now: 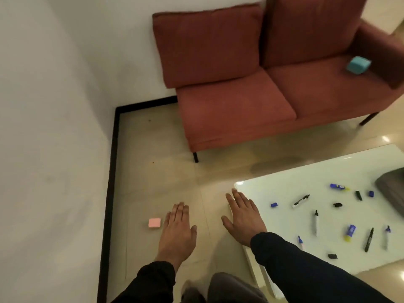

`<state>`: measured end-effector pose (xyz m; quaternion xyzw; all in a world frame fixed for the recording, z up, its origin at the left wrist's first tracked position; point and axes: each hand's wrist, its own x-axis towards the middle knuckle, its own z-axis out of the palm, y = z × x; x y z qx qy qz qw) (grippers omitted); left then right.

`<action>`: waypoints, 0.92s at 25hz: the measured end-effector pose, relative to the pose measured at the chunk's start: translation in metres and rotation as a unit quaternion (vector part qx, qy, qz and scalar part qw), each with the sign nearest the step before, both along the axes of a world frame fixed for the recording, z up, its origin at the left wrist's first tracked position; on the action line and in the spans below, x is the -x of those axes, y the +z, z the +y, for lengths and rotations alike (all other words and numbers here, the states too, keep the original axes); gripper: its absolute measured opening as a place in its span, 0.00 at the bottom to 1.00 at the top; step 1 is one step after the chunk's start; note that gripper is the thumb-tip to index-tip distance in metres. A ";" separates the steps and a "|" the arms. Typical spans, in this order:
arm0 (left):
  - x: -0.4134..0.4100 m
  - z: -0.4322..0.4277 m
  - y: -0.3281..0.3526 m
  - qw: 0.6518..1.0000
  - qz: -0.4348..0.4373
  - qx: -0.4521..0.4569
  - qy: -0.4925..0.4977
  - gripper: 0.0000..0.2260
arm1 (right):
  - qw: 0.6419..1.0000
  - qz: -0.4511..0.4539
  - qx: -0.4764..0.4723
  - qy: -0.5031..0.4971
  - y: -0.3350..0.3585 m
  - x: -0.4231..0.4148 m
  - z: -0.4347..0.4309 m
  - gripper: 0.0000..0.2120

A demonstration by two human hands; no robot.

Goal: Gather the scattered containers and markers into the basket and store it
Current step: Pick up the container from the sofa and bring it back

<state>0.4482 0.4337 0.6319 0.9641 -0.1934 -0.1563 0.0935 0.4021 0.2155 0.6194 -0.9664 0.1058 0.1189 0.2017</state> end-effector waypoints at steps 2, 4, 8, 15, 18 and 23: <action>-0.044 0.001 0.004 1.000 -0.007 0.016 -0.015 0.29 | 0.999 0.000 0.009 -0.030 0.007 -0.030 0.001 0.35; -0.093 -0.006 0.004 0.998 -0.022 0.014 -0.048 0.29 | 0.998 -0.015 0.006 -0.068 0.007 -0.064 -0.004 0.35; -0.193 -0.046 -0.007 0.991 -0.055 -0.003 -0.123 0.29 | 0.991 -0.014 -0.001 -0.134 -0.012 -0.140 -0.036 0.35; -0.369 -0.169 -0.013 0.976 -0.036 -0.057 -0.208 0.30 | 0.977 0.019 -0.048 -0.206 -0.036 -0.290 -0.158 0.34; -0.422 -0.242 -0.003 0.965 -0.015 -0.060 -0.253 0.30 | 0.967 0.023 -0.057 -0.246 -0.027 -0.322 -0.212 0.34; -0.502 -0.384 -0.003 0.941 -0.006 -0.036 -0.337 0.30 | 0.935 0.023 -0.049 -0.352 -0.018 -0.358 -0.311 0.34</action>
